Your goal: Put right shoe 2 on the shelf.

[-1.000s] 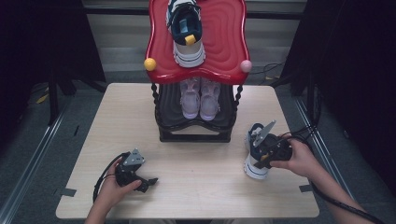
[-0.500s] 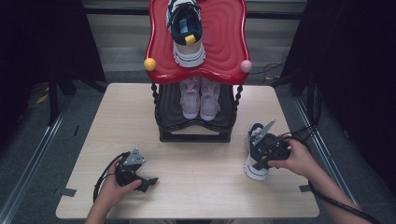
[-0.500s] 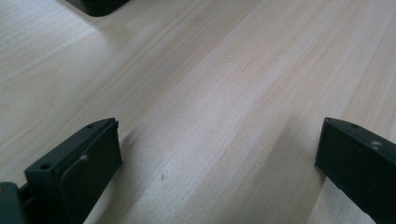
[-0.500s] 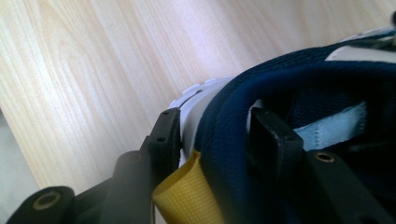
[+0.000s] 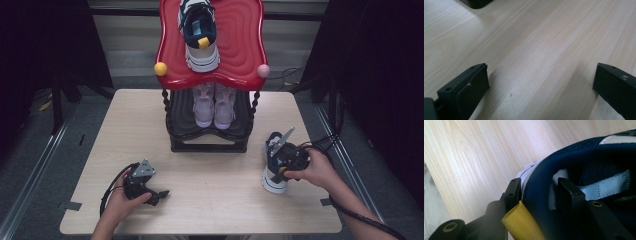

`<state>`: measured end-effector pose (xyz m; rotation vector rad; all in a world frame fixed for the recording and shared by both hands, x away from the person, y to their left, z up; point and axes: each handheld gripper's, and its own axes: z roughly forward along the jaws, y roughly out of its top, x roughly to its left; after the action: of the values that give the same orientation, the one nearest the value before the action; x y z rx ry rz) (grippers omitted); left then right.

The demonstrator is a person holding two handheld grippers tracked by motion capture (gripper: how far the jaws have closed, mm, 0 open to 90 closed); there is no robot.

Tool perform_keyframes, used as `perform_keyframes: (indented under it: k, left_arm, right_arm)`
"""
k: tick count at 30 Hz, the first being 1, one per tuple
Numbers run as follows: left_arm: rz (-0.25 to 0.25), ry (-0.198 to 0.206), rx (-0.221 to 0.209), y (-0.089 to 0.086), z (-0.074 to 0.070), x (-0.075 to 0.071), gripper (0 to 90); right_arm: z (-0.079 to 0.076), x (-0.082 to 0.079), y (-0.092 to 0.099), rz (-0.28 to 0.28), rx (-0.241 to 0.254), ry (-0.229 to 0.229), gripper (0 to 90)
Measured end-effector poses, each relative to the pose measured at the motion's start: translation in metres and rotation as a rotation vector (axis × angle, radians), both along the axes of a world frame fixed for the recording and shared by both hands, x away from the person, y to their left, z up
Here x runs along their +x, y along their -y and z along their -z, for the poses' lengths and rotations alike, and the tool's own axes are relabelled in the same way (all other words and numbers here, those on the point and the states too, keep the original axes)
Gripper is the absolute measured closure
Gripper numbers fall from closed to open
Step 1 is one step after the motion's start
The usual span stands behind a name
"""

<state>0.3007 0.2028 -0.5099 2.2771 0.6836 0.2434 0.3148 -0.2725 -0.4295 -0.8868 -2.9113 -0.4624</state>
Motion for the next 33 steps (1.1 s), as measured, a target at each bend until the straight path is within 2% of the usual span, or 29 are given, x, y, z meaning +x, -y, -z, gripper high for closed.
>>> perform_keyframes:
  k: [4, 6, 9, 10, 11, 14, 16, 18, 20, 21, 25, 26, 27, 33]
  left_arm:
    - [0.001, 0.000, 0.000, 0.000, 0.000, 0.000, 0.0]
    - [0.000, 0.000, 0.000, 0.000, 0.000, 0.000, 0.0]
    - [0.000, -0.001, -0.001, 0.000, 0.000, 0.000, 0.0]
    - [0.000, 0.000, 0.000, 0.000, 0.000, 0.000, 0.0]
    - [0.000, 0.000, 0.000, 0.000, 0.000, 0.000, 0.0]
    - [-0.004, -0.001, -0.004, 0.000, 0.000, 0.000, 0.0]
    - [0.001, -0.001, 0.000, 0.000, 0.000, 0.000, 0.0]
    - [0.000, 0.000, 0.000, 0.000, 0.000, 0.000, 0.0]
    - [0.001, -0.001, 0.000, 0.000, 0.000, 0.000, 0.0]
    - [0.000, -0.002, 0.000, 0.000, 0.000, 0.000, 0.0]
    - [0.000, -0.002, 0.000, 0.000, 0.000, 0.000, 0.0]
    - [-0.003, -0.003, -0.005, 0.000, 0.000, 0.000, 0.0]
    - [0.000, -0.002, 0.000, 0.000, 0.000, 0.000, 0.0]
    - [0.000, -0.002, 0.000, 0.000, 0.000, 0.000, 0.0]
  right_arm:
    - [0.000, -0.001, -0.001, 0.001, 0.004, -0.002, 54.9]
    - [0.002, -0.001, -0.002, -0.024, -0.006, -0.009, 53.8]
    - [0.004, -0.002, -0.005, -0.051, -0.014, -0.022, 58.2]
    - [0.003, -0.003, -0.007, -0.042, -0.022, -0.037, 59.8]
    - [0.003, -0.004, -0.008, -0.039, -0.031, -0.016, 62.0]
    - [0.001, -0.005, -0.010, -0.062, -0.013, -0.025, 69.1]
    - [0.000, -0.004, -0.009, -0.070, -0.011, -0.007, 71.5]
    - [0.000, -0.005, -0.009, -0.073, -0.004, -0.009, 71.6]
    - [-0.001, -0.006, -0.010, -0.082, -0.028, 0.004, 71.9]
    - [-0.002, -0.008, -0.010, -0.079, -0.027, -0.008, 72.0]
    - [-0.006, -0.008, -0.009, -0.120, -0.038, 0.015, 72.2]
    - [-0.008, -0.009, -0.010, -0.104, -0.034, 0.018, 72.2]
    - [-0.010, -0.009, -0.010, -0.121, -0.031, 0.017, 72.3]
    - [-0.026, -0.012, -0.011, -0.125, -0.036, 0.038, 72.3]
